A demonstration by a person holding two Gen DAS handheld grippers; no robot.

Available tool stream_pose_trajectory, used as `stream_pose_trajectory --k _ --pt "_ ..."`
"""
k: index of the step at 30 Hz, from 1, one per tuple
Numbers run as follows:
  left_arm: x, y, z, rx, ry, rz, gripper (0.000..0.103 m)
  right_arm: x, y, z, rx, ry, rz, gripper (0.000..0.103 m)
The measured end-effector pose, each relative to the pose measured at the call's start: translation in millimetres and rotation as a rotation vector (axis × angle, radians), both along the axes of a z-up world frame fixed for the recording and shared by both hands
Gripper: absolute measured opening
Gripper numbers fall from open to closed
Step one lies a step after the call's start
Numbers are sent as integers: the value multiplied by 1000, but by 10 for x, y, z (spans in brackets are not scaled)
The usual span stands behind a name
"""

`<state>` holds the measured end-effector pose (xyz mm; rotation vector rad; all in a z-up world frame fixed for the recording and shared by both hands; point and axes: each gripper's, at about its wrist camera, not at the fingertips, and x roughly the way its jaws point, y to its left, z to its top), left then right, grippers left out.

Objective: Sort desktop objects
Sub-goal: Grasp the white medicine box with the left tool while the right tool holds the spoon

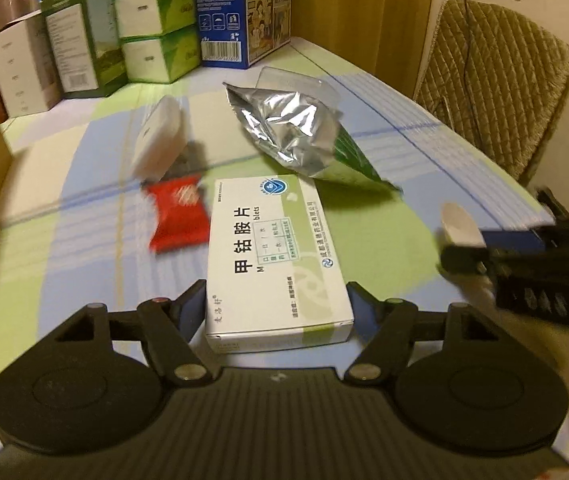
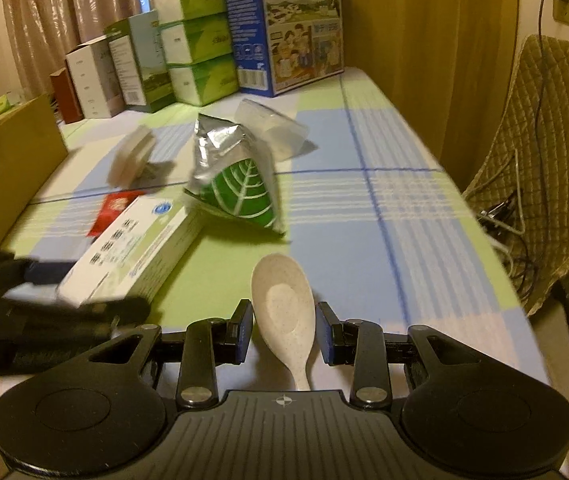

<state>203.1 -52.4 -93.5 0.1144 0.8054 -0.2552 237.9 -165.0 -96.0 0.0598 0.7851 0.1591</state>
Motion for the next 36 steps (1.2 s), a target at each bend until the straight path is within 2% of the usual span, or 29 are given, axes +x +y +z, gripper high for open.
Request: stream_pose_trajectory --k 5,8,10,16,32,36 --pt "-578 259 27 33 4 13 69 -192 205 30 15 8 40 31" --pt "-769 404 41 30 -1 34 69 -240 338 -7 1 11 59 31" --pt "-830 479 48 19 -7 43 75 -258 419 -38 -32 0 71 31" --pt "-804 522 52 11 -24 25 81 -265 514 -82 -69 -21 93 31" --pt "-527 472 -37 2 -21 9 81 -195 542 -134 -95 -60 150 31" --pt "-512 454 -60 6 -15 12 78 -207 526 -135 -83 -60 146 31"
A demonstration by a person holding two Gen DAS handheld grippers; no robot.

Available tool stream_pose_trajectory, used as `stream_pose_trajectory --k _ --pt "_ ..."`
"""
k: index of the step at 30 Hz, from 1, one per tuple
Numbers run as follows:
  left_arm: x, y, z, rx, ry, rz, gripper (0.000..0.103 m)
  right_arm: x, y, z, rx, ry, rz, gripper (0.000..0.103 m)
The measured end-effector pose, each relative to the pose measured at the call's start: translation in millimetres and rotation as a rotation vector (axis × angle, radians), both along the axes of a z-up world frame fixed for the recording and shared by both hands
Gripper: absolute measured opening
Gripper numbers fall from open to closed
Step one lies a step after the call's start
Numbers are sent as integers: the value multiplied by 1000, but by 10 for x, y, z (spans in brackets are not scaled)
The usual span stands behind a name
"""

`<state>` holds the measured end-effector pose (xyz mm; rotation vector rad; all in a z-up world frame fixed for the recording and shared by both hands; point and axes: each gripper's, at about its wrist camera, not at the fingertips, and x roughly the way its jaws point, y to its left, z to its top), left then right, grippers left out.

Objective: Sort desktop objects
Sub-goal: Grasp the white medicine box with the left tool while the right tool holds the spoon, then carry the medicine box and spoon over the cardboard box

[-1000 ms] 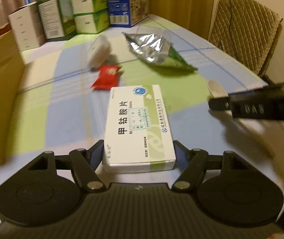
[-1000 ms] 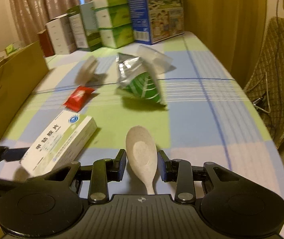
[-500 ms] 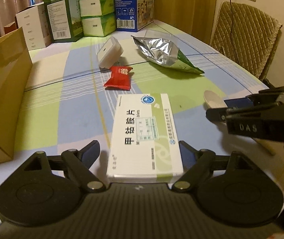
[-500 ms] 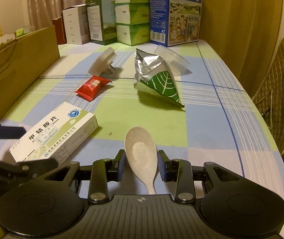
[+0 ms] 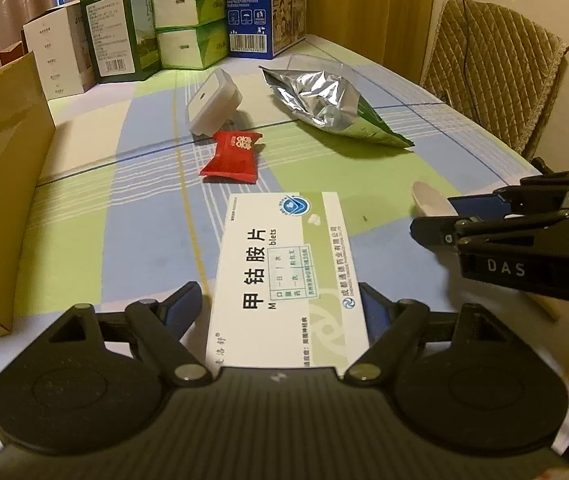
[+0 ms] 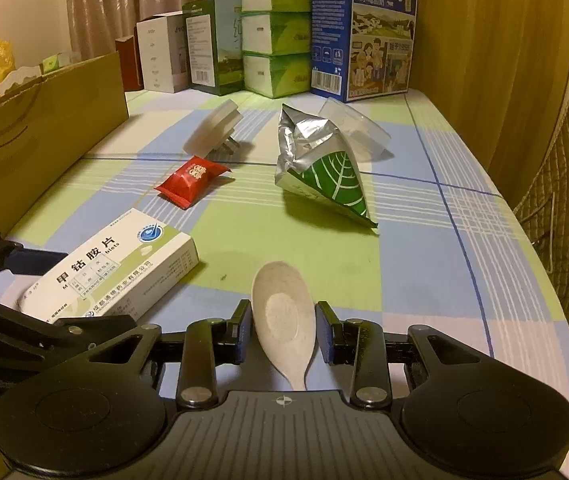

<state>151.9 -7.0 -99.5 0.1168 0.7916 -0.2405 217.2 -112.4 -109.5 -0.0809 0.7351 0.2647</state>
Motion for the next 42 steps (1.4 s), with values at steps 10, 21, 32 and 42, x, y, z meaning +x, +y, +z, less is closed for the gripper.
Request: stream_pose_trajectory --k 10,21,32,42 --pt "35 -36 31 14 -3 6 67 -53 6 51 18 0 -17 30" --pt "-149 38 253 2 -36 23 67 -151 58 320 31 -38 -33 30" --pt "-308 205 730 -11 -98 52 67 -294 238 755 61 -97 -20 30" --pt "-496 385 1070 -8 -151 84 67 -395 465 1097 65 -159 17 30"
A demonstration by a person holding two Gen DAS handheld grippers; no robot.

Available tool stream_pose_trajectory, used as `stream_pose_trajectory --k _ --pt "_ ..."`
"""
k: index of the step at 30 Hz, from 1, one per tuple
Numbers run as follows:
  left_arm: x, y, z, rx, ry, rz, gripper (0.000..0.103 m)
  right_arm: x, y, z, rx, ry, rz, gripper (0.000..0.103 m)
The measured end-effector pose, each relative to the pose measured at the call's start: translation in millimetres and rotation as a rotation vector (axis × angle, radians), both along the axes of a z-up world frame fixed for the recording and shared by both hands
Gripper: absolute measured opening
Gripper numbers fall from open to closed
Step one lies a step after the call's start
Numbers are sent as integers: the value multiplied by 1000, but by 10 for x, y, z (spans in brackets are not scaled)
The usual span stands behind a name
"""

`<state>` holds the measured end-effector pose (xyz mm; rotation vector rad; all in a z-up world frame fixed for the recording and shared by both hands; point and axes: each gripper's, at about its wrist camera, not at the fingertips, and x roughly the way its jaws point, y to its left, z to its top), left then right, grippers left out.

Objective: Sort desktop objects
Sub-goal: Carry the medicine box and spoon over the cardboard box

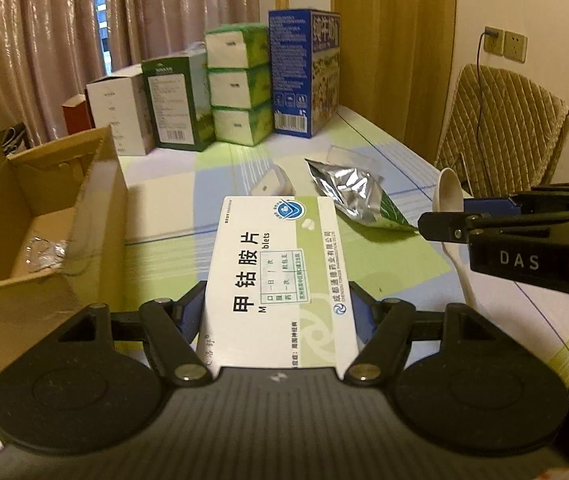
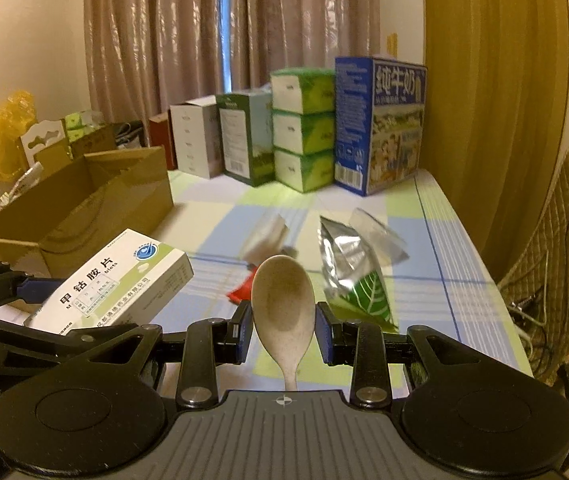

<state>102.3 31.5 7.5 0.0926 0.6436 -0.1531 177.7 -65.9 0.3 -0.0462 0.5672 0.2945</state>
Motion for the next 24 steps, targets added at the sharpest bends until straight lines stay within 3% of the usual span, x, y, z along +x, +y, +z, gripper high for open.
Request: stream_pose_trajectory --k 12,24 --pt "-183 385 472 3 -59 55 67 -60 393 465 64 -33 52 30" --pt "-337 1176 806 8 -88 174 67 -36 1113 797 141 -30 167 30"
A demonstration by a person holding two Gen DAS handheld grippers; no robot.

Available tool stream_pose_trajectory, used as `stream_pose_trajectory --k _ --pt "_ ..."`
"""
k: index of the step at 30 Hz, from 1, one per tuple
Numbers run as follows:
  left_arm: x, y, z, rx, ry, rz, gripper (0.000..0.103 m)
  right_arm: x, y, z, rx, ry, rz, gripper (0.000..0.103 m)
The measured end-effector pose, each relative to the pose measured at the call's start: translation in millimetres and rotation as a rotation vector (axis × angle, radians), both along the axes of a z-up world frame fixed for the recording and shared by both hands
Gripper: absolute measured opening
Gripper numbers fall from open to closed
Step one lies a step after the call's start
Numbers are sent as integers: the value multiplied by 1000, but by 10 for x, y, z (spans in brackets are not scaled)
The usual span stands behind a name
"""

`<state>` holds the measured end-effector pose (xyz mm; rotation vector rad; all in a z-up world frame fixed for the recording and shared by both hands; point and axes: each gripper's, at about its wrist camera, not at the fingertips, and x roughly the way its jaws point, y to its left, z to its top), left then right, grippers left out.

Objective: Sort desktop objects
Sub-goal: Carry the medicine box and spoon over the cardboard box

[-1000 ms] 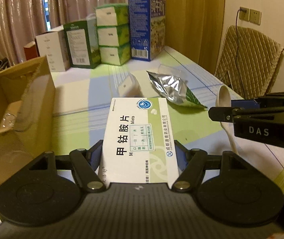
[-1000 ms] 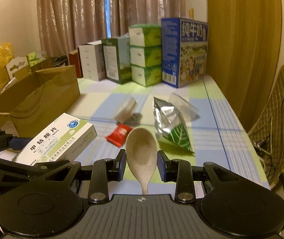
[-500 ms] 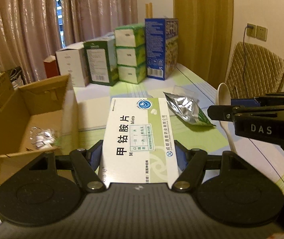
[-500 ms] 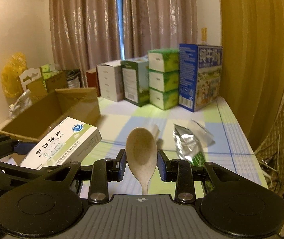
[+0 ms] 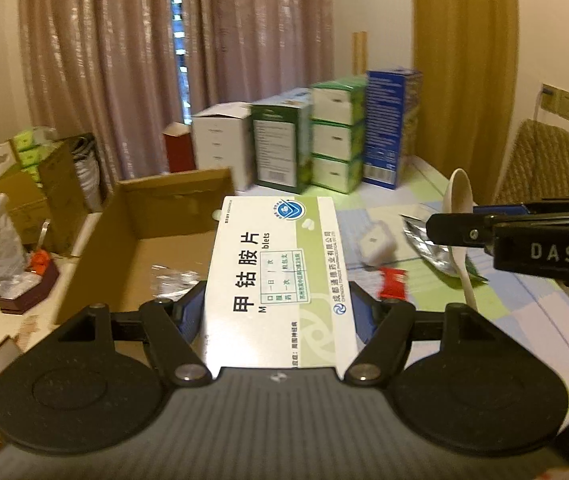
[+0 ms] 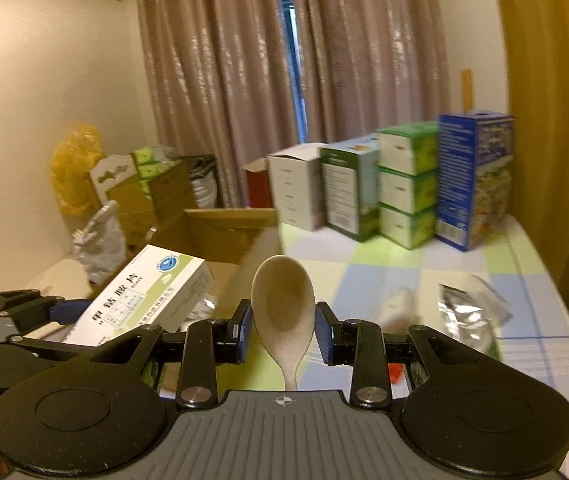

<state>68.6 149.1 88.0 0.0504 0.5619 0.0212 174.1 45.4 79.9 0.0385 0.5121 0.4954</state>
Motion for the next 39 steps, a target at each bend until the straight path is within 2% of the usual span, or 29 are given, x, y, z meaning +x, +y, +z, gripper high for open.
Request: stream_pose_trajectory --k 8,17,27,39 --pt "47 617 175 4 -5 79 67 183 567 153 44 7 76 30" --pt "270 1112 178 20 0 119 67 529 1075 210 72 13 111 30" --pt "576 1418 30 5 8 131 67 987 1434 163 96 3 97 30" --pt "867 1571 -205 -9 34 131 67 1362 1577 -142 119 64 68 30"
